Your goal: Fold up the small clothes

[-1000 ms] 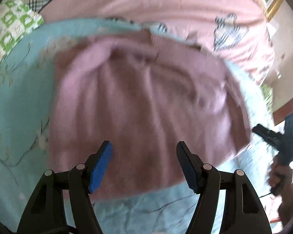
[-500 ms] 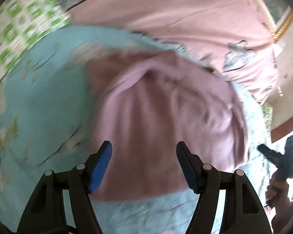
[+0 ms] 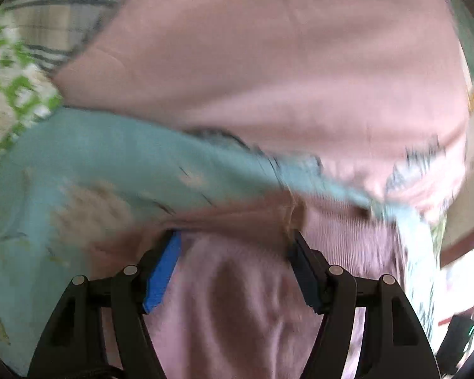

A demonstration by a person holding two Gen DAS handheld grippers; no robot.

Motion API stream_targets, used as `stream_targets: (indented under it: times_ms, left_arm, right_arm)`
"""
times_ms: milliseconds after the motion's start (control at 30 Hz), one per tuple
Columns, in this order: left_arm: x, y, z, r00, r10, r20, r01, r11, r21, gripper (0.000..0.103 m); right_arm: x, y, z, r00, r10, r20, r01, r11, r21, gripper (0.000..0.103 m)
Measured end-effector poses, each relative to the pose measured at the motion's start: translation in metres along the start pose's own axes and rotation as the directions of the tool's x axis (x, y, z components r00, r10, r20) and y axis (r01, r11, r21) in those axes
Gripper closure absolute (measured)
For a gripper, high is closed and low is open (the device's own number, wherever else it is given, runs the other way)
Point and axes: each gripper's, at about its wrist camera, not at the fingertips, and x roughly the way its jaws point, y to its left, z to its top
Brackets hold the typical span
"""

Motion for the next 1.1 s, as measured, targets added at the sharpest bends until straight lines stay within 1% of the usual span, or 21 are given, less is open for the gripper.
stream_targets:
  times_ms: [67,100,167,233,300,400,467,567,667,733,800,867,900,1033,1100]
  left_arm:
    - [-0.009,0.014,0.011,0.997,0.071,0.039,-0.069,0.996,-0.048,0.032]
    - [-0.014,0.021,0.012,0.996,0.074,0.056,-0.07,0.995,-0.074,0.032]
    - [-0.025,0.034,0.009,0.997,0.045,0.067,-0.036,0.991,-0.131,0.032]
    - [-0.032,0.039,0.001,0.998,0.034,0.056,-0.026,0.99,-0.141,0.032]
    - [-0.043,0.039,-0.023,0.998,0.054,0.036,-0.05,0.991,-0.125,0.032]
    - [-0.061,0.038,-0.059,0.999,0.043,0.015,-0.041,0.993,-0.114,0.032]
    - [-0.076,0.038,-0.092,1.0,0.012,-0.014,-0.013,0.992,-0.127,0.032]
    - [-0.087,0.031,-0.132,0.998,-0.03,-0.062,0.022,0.991,-0.132,0.031]
    - [-0.097,0.026,-0.168,0.993,-0.056,-0.101,0.042,0.99,-0.137,0.031]
    - [-0.099,0.027,-0.188,0.991,-0.062,-0.117,0.042,0.985,-0.169,0.03]
    - [-0.095,0.029,-0.201,0.99,-0.065,-0.127,0.038,0.978,-0.205,0.03]
    - [-0.091,0.04,-0.213,0.986,-0.077,-0.145,0.037,0.964,-0.263,0.03]
    - [-0.087,0.042,-0.217,0.986,-0.078,-0.147,0.035,0.961,-0.276,0.03]
    - [-0.075,0.051,-0.221,0.991,-0.045,-0.128,0.003,0.949,-0.315,0.03]
    - [-0.069,0.058,-0.218,0.994,-0.037,-0.106,-0.002,0.937,-0.35,0.03]
  right_arm:
    - [0.001,-0.003,0.0,1.0,-0.004,0.0,0.004,1.0,0.008,0.059]
    - [0.002,-0.005,0.0,1.0,-0.002,0.0,0.002,1.0,0.015,0.059]
    - [0.003,-0.006,-0.001,1.0,-0.003,-0.001,0.004,1.0,0.022,0.059]
    - [0.005,-0.005,-0.001,1.0,0.002,-0.003,-0.002,1.0,0.018,0.059]
    - [0.006,-0.003,-0.001,1.0,0.007,-0.007,-0.007,1.0,0.01,0.059]
    - [0.008,0.002,-0.001,1.0,0.006,-0.007,-0.006,1.0,-0.003,0.059]
    - [0.009,0.003,-0.002,1.0,0.003,-0.011,-0.003,1.0,-0.002,0.059]
    - [0.008,0.003,-0.006,1.0,0.003,-0.012,-0.003,1.0,0.012,0.058]
    - [0.006,0.007,-0.011,1.0,-0.001,-0.013,0.001,1.0,0.008,0.058]
    - [0.006,0.009,-0.013,1.0,0.003,-0.016,-0.002,1.0,0.006,0.058]
    - [0.007,0.011,-0.014,1.0,0.004,-0.021,-0.004,1.0,0.003,0.058]
    - [0.008,0.015,-0.016,1.0,0.005,-0.025,-0.005,1.0,-0.001,0.058]
    - [0.009,0.017,-0.017,1.0,0.005,-0.028,-0.005,1.0,-0.001,0.058]
    - [0.007,0.025,-0.023,0.999,0.009,-0.034,-0.01,1.0,-0.019,0.057]
    - [0.007,0.026,-0.025,0.999,0.009,-0.039,-0.01,1.0,-0.023,0.057]
